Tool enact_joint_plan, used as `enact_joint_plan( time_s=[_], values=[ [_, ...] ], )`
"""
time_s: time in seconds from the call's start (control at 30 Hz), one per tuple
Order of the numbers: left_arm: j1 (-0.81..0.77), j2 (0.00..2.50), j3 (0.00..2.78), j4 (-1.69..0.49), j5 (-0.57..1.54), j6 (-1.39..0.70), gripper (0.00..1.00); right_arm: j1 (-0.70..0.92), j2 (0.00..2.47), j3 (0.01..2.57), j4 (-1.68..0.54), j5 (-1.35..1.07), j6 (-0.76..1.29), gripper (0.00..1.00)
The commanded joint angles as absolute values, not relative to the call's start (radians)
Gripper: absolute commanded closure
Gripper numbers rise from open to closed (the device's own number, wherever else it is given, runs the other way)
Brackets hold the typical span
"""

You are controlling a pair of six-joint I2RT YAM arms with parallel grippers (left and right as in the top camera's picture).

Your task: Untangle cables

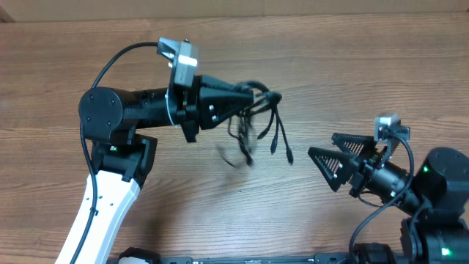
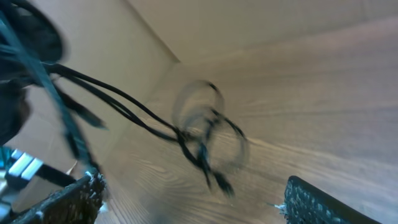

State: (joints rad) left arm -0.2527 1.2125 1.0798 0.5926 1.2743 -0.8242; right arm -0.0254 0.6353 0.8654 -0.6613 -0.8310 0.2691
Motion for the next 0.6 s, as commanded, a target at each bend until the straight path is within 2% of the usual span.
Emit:
enact_joint_plan(
  time_s=[0.0,0.23,0.43,0.57],
  values=[
    [-0.249,1.191,1.102,0.599,1.417,-0.726,0.96,-0.028,0.622,0.908,-0.648,-0.901,0.208,0.12],
    [-0.269,1.191,1.102,0.599,1.539,-0.68,0.96,-0.028,0.622,0.91,-0.529,-1.168,0.033,0.2],
    [-0.369,1.191,1.102,0.599,1.541,-0.605,0.96,-0.028,0.622,0.91,-0.437,-1.272,0.025,0.21],
    [-0.434,1.196,1.102,0.599,1.506,-0.559,0.96,-0.028,0.622,0.91,-0.4,-1.323,0.025,0.28]
  ],
)
